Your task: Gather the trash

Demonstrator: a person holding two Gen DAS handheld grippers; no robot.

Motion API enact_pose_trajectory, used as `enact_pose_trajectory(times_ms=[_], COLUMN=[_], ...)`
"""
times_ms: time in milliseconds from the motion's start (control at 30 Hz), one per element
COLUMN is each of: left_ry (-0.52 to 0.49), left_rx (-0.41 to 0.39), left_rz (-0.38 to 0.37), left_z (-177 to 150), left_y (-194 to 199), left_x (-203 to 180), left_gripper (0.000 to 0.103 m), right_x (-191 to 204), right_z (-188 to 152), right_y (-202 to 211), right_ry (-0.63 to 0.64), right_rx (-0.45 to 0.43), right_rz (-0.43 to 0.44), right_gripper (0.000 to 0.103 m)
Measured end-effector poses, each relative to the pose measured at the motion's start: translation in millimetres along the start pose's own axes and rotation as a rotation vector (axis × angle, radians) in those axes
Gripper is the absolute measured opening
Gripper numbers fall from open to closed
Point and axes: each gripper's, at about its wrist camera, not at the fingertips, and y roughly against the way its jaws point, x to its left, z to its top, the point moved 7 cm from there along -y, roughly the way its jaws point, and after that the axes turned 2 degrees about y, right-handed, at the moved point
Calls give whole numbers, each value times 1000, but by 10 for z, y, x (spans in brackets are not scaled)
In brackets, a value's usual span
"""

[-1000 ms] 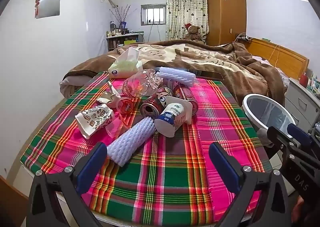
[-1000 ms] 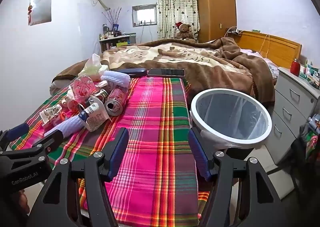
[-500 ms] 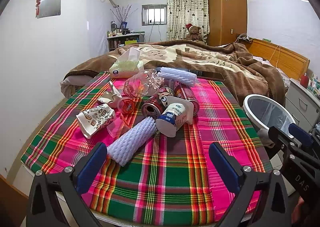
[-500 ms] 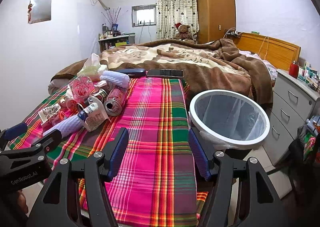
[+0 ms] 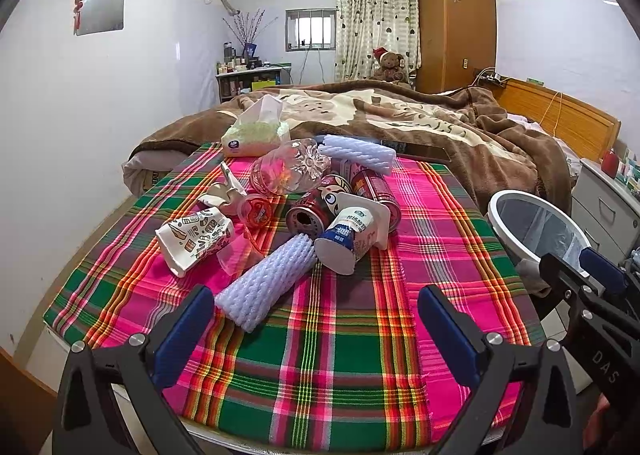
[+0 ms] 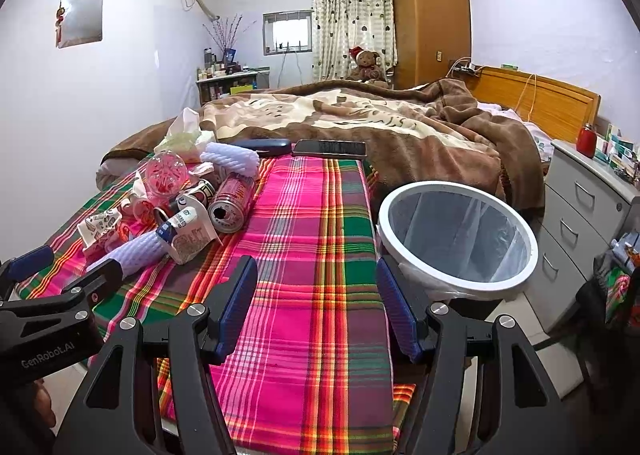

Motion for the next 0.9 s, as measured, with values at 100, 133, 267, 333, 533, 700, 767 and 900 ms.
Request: enact_pose_trajectory(times_ms=[100, 133, 267, 333, 533, 700, 767, 900], left_ry=[0, -1, 0, -1, -1, -1, -1, 0], left_rx=[-1, -1, -2, -2, -2, -6, -7, -10], left_rz=[0, -1, 0, 0, 0, 4, 2, 4], left_z=[0, -5, 1, -3, -2, 18, 16, 30], left_y=[-3, 1, 9, 8, 8, 27, 33, 42], left_x=[3, -3, 3, -4, -3, 10, 8, 15], left_gripper=[103, 103, 103, 103, 103, 103, 103, 103], right_x=[-4, -4, 0, -1, 2, -9, -18, -28], right_z=[0, 2, 0, -1, 1, 5, 4, 7], right_y=[4, 3, 3, 8, 5, 8, 21, 34], right_ry=[0, 0, 1, 1, 2, 0, 1, -2], right_rx=[-1, -2, -1, -2, -2, -4, -5, -6], right_rz=[0, 0, -2, -2, -2, -3, -5, -10], right_gripper=[63, 63, 63, 63, 63, 63, 63, 63])
